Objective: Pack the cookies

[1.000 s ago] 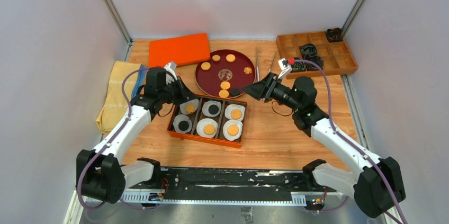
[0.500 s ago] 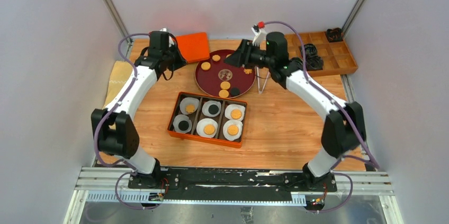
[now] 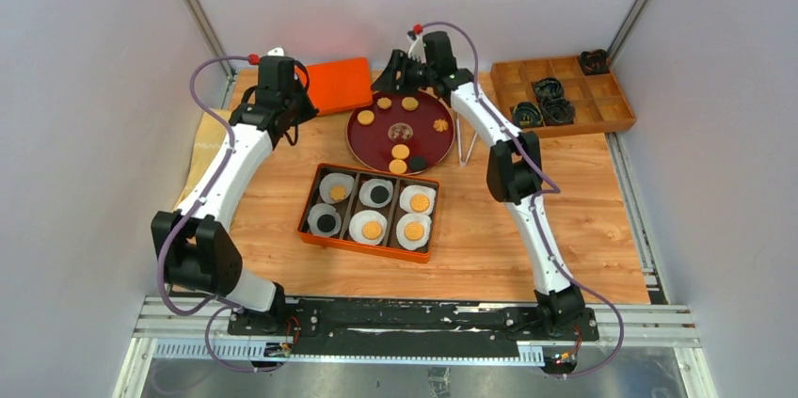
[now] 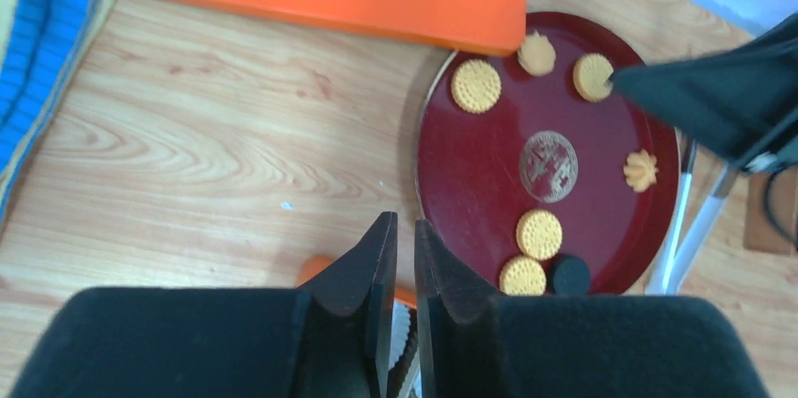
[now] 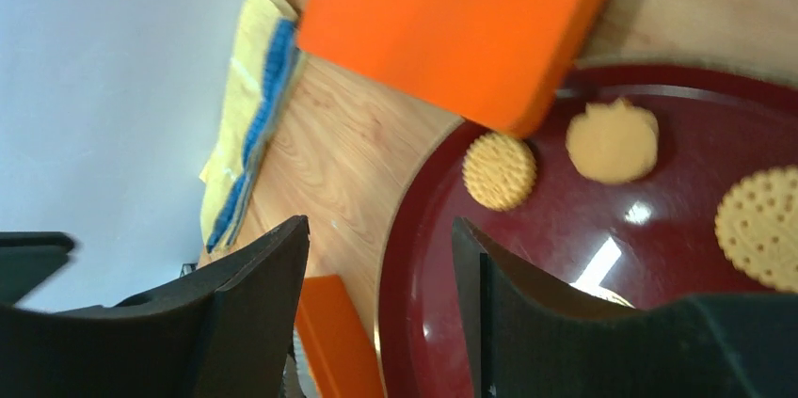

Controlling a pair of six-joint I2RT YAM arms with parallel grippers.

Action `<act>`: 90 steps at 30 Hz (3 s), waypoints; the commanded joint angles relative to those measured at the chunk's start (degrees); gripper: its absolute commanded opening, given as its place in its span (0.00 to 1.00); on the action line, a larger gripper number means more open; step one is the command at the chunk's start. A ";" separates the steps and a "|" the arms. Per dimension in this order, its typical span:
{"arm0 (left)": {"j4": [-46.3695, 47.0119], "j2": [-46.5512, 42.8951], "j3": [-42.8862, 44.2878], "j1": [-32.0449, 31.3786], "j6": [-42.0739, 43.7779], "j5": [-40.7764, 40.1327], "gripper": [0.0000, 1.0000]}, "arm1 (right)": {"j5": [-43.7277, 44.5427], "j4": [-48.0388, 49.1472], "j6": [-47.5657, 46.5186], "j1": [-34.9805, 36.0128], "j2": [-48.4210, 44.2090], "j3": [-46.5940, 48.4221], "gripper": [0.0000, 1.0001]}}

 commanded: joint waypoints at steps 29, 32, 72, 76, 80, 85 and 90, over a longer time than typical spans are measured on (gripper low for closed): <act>40.67 39.35 1.66 7.19 -32.26 27.24 0.70 | -7.53 15.88 -2.17 -4.15 -24.87 -44.76 0.63; 41.72 39.21 1.03 6.85 -34.22 22.96 0.70 | -8.33 16.14 -2.00 -4.58 -25.07 -44.92 0.62; 46.31 36.79 7.23 1.83 -40.80 7.86 0.00 | -18.89 57.36 25.39 -10.26 -19.80 -58.17 0.59; 51.02 27.16 -3.55 2.32 -40.55 9.26 0.00 | -19.83 76.49 42.70 -10.45 -15.51 -59.48 0.71; 55.24 18.65 -11.08 2.23 -41.15 14.40 0.00 | -20.10 82.40 47.36 -9.91 -14.72 -61.10 0.73; 57.40 9.63 -19.73 2.09 -41.82 16.58 0.00 | -19.02 78.88 43.97 -7.68 -20.23 -66.69 0.74; 62.28 3.95 -25.87 2.02 -43.86 17.84 0.00 | -16.94 84.04 47.99 -3.67 -22.49 -71.49 0.75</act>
